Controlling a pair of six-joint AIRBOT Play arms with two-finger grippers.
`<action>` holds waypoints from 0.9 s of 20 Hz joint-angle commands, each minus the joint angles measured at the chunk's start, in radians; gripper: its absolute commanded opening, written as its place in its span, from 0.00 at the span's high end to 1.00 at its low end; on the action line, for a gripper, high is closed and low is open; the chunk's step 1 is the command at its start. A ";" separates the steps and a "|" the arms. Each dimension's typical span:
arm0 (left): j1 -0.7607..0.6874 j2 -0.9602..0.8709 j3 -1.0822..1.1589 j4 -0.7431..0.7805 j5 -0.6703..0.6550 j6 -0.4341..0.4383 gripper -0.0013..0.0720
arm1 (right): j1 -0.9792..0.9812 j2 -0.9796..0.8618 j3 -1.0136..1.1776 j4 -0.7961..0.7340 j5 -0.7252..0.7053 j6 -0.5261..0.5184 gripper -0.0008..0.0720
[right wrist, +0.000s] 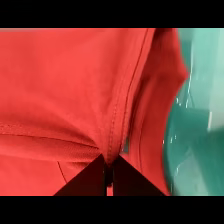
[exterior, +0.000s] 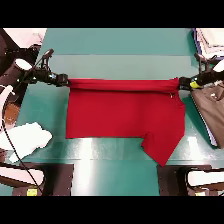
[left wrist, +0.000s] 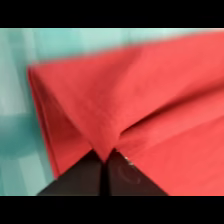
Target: Fold the shirts.
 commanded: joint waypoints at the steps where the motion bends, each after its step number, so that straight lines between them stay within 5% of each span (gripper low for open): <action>1: -0.001 0.001 -0.037 0.018 -0.033 -0.048 0.64 | 0.005 0.048 -0.129 0.012 -0.048 0.002 0.96; 2: -0.001 0.002 -0.037 0.018 -0.037 -0.090 0.16 | 0.003 0.056 -0.135 0.031 -0.045 0.002 0.85; 3: -0.001 0.005 -0.035 0.026 -0.051 -0.121 0.07 | -0.003 0.066 -0.134 0.040 -0.037 0.002 0.57; 4: -0.001 0.009 -0.029 0.052 -0.077 -0.140 0.07 | -0.015 0.084 -0.134 0.060 -0.017 0.002 0.45; 9: 0.076 0.131 -0.080 0.179 -0.272 -0.179 0.08 | -0.121 0.266 -0.165 0.106 0.211 -0.051 0.46; 14: 0.084 0.318 -0.455 0.168 -0.405 -0.144 0.08 | -0.227 0.426 -0.272 0.258 0.261 -0.128 0.47; 16: 0.084 0.391 -0.602 0.164 -0.352 -0.133 0.30 | -0.236 0.455 -0.301 0.294 0.248 -0.149 0.47; 18: 0.084 0.444 -0.697 0.137 -0.288 -0.133 0.30 | -0.232 0.463 -0.309 0.294 0.249 -0.150 0.48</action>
